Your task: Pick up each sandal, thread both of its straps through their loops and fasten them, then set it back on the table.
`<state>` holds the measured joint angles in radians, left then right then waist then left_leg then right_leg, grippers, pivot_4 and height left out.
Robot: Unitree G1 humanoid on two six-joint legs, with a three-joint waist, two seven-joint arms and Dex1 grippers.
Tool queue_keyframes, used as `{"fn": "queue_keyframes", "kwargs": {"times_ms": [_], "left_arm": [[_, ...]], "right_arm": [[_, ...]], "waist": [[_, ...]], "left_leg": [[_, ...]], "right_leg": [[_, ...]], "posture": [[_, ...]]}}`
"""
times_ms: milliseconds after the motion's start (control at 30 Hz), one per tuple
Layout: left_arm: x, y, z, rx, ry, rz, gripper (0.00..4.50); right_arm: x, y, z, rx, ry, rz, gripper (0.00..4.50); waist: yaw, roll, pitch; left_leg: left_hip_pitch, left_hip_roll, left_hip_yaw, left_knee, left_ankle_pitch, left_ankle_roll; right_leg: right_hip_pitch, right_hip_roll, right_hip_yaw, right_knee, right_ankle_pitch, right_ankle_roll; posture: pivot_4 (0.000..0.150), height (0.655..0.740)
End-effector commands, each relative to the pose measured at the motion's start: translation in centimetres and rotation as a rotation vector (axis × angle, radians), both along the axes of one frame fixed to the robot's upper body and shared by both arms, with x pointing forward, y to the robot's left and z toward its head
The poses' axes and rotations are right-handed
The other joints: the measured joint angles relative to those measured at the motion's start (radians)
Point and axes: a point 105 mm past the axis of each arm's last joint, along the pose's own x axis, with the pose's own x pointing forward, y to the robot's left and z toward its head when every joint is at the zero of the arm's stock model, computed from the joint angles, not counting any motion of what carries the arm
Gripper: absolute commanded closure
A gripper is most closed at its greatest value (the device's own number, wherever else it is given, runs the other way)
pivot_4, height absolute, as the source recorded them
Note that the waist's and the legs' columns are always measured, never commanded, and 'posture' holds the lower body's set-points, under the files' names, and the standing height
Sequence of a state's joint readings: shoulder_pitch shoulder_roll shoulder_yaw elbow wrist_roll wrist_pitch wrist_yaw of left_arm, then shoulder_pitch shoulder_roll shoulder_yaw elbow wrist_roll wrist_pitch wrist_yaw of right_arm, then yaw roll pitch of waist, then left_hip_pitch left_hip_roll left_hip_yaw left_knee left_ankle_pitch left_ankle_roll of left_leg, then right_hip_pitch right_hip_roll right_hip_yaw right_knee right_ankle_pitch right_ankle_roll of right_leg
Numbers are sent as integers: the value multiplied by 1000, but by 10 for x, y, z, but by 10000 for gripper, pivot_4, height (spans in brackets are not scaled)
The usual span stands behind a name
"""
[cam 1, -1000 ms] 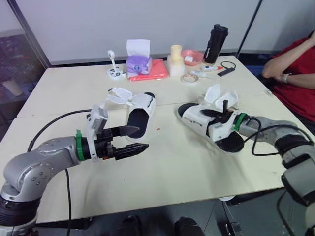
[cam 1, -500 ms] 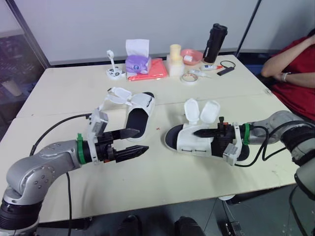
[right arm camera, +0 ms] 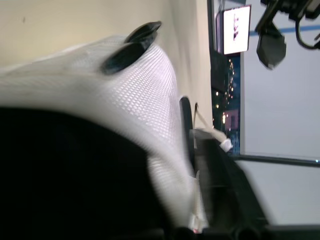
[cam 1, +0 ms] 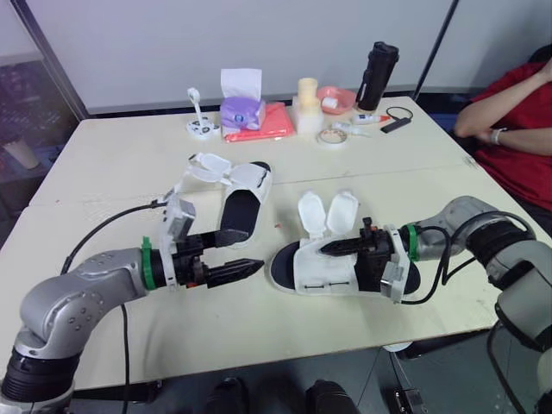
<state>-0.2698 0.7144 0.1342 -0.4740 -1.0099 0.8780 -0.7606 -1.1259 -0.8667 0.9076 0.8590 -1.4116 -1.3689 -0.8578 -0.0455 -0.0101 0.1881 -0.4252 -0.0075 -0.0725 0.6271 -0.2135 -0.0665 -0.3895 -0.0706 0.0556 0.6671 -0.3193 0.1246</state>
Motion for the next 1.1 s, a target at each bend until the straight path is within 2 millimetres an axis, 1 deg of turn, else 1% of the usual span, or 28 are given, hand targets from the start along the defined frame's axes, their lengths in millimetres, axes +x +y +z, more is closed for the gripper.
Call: {"fn": "queue_keyframes", "kwargs": {"times_ms": [33, 67, 133, 167, 267, 367, 467, 633, 733, 867, 967, 1000, 1100], "left_arm": [[6, 1, -3, 27, -53, 13, 0], [17, 3, -5, 36, -83, 55, 0], [34, 4, -8, 39, -123, 102, 0], [37, 3, -11, 53, -135, 91, 0], [41, -3, -27, 155, -171, -5, 0], [44, -10, -41, 237, -207, -114, 0], [47, -20, -47, 267, -232, -209, 0], [56, -34, -55, 293, -261, -287, 0], [60, -40, -63, 321, -276, -312, 8346], [65, -49, -71, 347, -290, -335, 29360], [66, -56, -75, 355, -296, -352, 44827], [66, -59, -76, 353, -297, -357, 44827], [59, -68, -78, 341, -285, -400, 44827]], "right_arm": [[4, -4, 2, 4, -23, -28, 18578], [6, -7, 3, 15, -33, -50, 13398], [8, -13, 6, 39, -52, -84, 3517], [9, -17, 7, 56, -62, -105, 280], [9, -33, 8, 75, -94, -173, 280], [5, -47, 14, 86, -136, -208, 280], [1, -60, 21, 91, -179, -255, 280], [5, -80, 35, 119, -232, -387, 280], [11, -91, 43, 153, -244, -482, 0], [20, -105, 49, 211, -213, -623, 0], [32, -105, 53, 269, -143, -704, 0], [36, -104, 54, 280, -118, -723, 0], [51, -97, 43, 287, 7, -793, 0]], "waist": [[0, 0, 0], [1, 0, 0], [6, 0, 0], [8, 0, 0], [9, 0, 0], [6, 0, -1], [2, 0, -1], [-2, 0, -1], [-1, 1, -1], [1, 1, -1], [0, 1, -1], [-1, 1, -1], [-2, 0, -1]], "left_leg": [[0, 0, 0, 0, 0, 0], [0, 0, 0, 0, 0, 0], [0, 0, 0, 0, 0, 0], [0, 0, 0, 1, 0, 1], [0, -1, 0, 1, -1, 2], [0, -1, 1, 0, -1, 3], [0, -1, 1, 0, -1, 3], [0, 0, 1, 1, -1, 3], [0, 0, 2, 1, -2, 3], [0, 0, 2, 1, -2, 4], [0, 0, 2, 3, -2, 4], [0, 0, 2, 3, -2, 4], [1, 0, 2, 3, -2, 4]], "right_leg": [[0, 0, 0, 0, 0, 0], [0, 0, 0, 0, 0, 0], [1, 0, 0, 0, 0, 0], [1, 0, 0, 0, 0, 0], [1, 0, 0, 0, 0, 0], [0, 0, 0, 0, 0, 0], [0, 0, 0, 0, 0, 0], [1, 0, 0, 0, 0, 0], [0, 0, 1, 0, 0, 0], [1, 0, 1, 0, 0, 0], [2, 0, 1, 0, 0, 0], [2, 0, 1, 0, 0, 0], [3, 0, 1, 0, 0, 0]], "posture": [[1500, 7400], [1500, 7400], [1500, 7400], [1500, 7400], [1500, 7400], [1500, 7400], [1500, 7400], [1500, 7400], [1500, 7400], [1500, 7400], [1500, 7400], [1500, 7400], [1500, 7400]]}}
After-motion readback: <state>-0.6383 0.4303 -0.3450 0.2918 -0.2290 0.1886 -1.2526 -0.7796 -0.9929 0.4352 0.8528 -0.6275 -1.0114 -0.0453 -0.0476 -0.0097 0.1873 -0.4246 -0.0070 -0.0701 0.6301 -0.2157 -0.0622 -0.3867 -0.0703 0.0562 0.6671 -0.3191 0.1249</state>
